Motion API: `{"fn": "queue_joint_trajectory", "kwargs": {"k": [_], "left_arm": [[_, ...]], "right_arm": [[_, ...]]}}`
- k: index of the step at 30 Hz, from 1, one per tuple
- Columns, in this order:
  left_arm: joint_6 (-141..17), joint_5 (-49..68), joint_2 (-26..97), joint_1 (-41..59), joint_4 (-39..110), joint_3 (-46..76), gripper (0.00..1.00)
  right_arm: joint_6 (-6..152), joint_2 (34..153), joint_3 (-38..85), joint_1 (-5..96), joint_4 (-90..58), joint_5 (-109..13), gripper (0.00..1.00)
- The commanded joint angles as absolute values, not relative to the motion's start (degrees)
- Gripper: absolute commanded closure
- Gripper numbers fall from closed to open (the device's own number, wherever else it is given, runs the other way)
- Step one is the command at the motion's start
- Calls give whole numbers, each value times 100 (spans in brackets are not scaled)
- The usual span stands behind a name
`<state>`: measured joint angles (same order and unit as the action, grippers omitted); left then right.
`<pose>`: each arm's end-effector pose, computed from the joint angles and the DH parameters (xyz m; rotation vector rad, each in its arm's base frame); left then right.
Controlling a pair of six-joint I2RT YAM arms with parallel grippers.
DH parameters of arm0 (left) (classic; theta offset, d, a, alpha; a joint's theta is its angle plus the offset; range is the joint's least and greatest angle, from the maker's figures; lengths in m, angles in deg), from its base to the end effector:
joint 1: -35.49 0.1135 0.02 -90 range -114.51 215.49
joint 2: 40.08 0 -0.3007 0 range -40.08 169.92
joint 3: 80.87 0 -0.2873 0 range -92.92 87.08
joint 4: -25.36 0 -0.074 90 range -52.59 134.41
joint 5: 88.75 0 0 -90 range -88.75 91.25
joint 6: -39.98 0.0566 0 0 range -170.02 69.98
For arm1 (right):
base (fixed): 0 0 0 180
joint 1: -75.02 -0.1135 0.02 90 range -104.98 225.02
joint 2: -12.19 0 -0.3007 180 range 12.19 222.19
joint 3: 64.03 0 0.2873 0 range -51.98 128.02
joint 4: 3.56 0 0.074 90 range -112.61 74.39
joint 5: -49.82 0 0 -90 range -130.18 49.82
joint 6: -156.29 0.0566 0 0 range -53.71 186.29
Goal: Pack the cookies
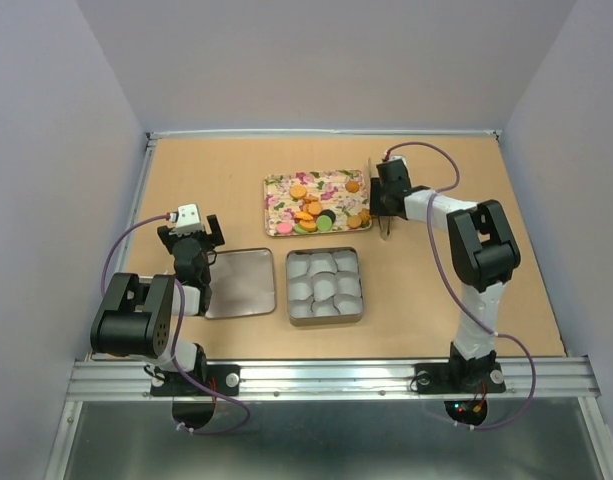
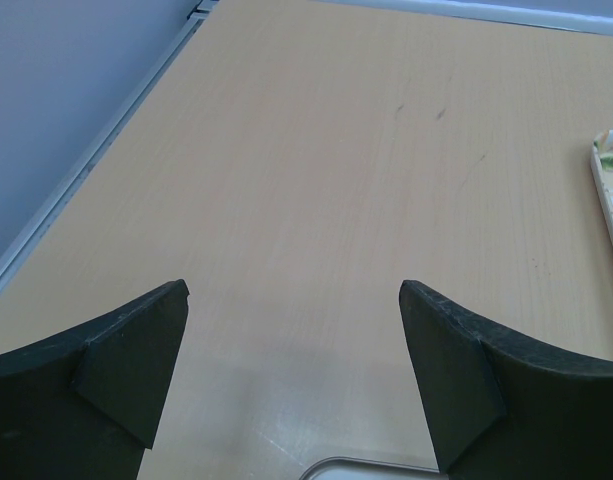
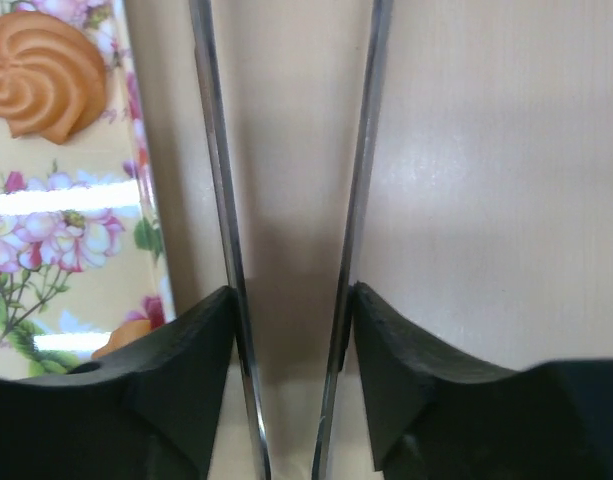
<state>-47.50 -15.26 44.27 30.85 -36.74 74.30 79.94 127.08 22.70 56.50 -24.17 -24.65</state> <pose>0.2647 -0.0053 0.1709 -0.1347 1.5247 0.1902 0.4643 0.1395 0.1540 0.0208 2.3821 -0.0638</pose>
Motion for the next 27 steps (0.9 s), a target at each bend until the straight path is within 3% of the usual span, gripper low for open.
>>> {"fn": "queue_joint_trajectory", "kwargs": {"k": [1, 14, 16, 19, 22, 23, 24, 27], "left_arm": [[-4730, -1536, 4350, 3119, -5189, 7354, 1], [-4695, -1597, 4307, 3110, -5293, 7293, 1], [-4808, -1764, 3711, 3110, -3579, 6856, 1], [-5536, -1652, 3392, 3110, -526, 5100, 2], [-6967, -520, 3865, 3127, 574, 3979, 1], [-7136, 902, 4224, 3284, 794, 3588, 1], [-7373, 1577, 4375, 3355, 797, 3410, 1], [-8066, 1734, 4360, 3217, 735, 3223, 1]], "right_arm": [[7851, 12962, 2299, 5568, -2959, -2163, 50], [7763, 11969, 2983, 5568, -3626, -1583, 57], [7876, 11688, 3142, 5577, -3845, -1644, 58], [8026, 11372, 3485, 5568, -4100, -2020, 59], [8149, 10959, 3521, 5568, -4154, -2478, 60], [8193, 10740, 3443, 5568, -4154, -2732, 60], [8237, 10607, 3407, 5568, -4154, -2847, 60], [8378, 10229, 3188, 5533, -4154, -3304, 60]]}}
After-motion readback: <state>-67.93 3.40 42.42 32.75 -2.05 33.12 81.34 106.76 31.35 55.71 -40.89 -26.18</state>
